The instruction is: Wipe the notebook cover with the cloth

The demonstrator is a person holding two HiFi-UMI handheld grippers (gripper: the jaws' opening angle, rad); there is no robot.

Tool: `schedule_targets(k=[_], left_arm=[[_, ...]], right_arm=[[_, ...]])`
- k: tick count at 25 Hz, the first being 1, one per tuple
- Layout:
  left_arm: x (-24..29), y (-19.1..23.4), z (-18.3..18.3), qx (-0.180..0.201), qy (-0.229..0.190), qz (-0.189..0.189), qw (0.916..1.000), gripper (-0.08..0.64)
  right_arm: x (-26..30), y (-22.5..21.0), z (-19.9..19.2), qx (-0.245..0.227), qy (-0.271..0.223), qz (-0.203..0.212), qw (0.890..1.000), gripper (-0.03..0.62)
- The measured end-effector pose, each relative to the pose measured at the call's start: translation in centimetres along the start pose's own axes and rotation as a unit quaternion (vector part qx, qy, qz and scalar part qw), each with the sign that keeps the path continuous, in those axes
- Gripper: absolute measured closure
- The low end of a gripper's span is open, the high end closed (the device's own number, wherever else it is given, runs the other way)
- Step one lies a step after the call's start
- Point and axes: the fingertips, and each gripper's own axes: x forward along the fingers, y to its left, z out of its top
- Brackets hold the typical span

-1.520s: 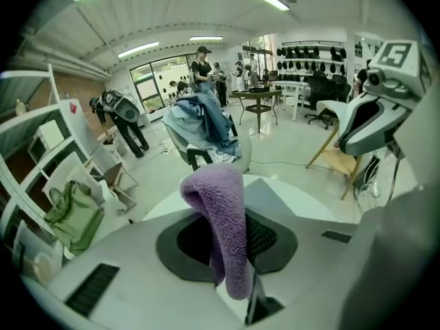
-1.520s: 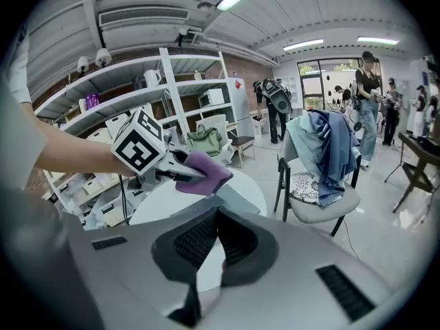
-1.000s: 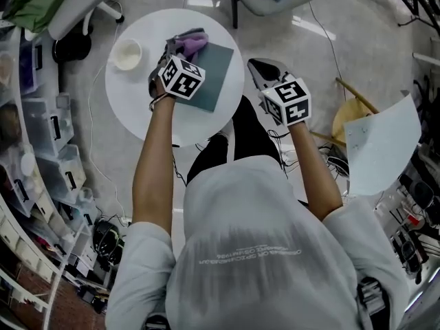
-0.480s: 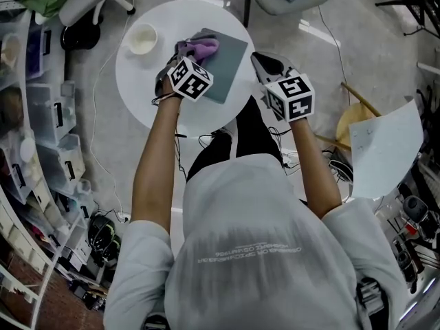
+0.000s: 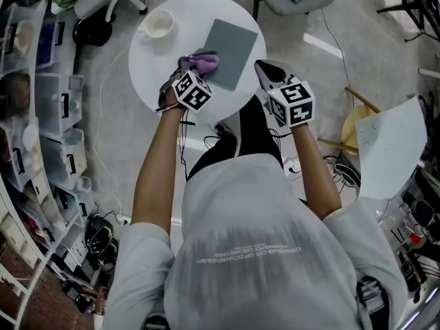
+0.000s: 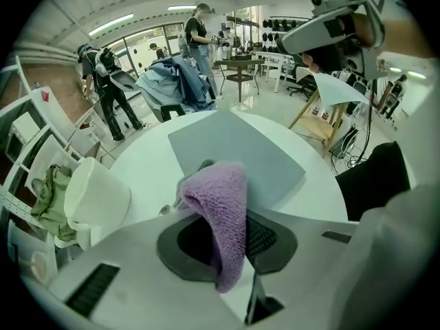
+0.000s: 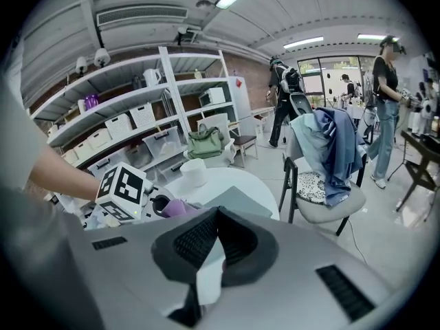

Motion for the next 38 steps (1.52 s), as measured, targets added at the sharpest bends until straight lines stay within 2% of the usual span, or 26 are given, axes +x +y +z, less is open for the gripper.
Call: schedule_targets(k=[6, 9, 14, 18, 21, 24, 31, 36, 38], left_arm=[[-1.0, -3.5, -4.6, -0.017, 0.026, -0.023, 0.9993, 0.488], [-2.1, -3.9, -5.9, -0.076, -0.006, -0.003, 0.9971, 0.486], [-5.6, -4.0, -5.9, -0.157, -0.062, 0.017, 0.9855, 0.486], [-10.2, -2.0, -4.6, -0.219, -0.121, 0.044, 0.9672, 0.486], [-13.8, 0.0, -3.1, -0.247, -0.164, 0.075, 0.9520, 0.486], [-17.9, 2.3, -1.1, -0.265, -0.215, 0.116, 0.9329, 0.485], [-28.0, 6.3, 4.4, -0.250, -0.299, 0.212, 0.8962, 0.485], [-34.5, 9.1, 8.6, -0.237, -0.336, 0.283, 0.8667, 0.483], [-36.4, 9.6, 10.4, -0.229, -0.345, 0.302, 0.8587, 0.483]], right_arm=[[-1.6, 3.6, -0.7, -0.013, -0.007, -0.002, 1.000, 0.591], [-2.9, 5.3, -1.0, -0.024, -0.011, -0.003, 1.000, 0.591], [-6.1, 5.3, -1.8, -0.045, -0.005, -0.021, 0.999, 0.589], [-8.3, 4.7, 0.0, -0.061, -0.017, -0.042, 0.997, 0.589], [-9.8, 4.4, 3.0, -0.082, -0.040, -0.048, 0.995, 0.591], [-11.1, 4.1, 6.7, -0.119, -0.069, -0.039, 0.990, 0.589], [-13.2, 4.4, 15.1, -0.240, -0.136, -0.036, 0.960, 0.591], [-13.4, 4.2, 21.5, -0.273, -0.174, 0.002, 0.946, 0.591], [-13.9, 3.7, 23.7, -0.278, -0.189, 0.010, 0.942, 0.591]])
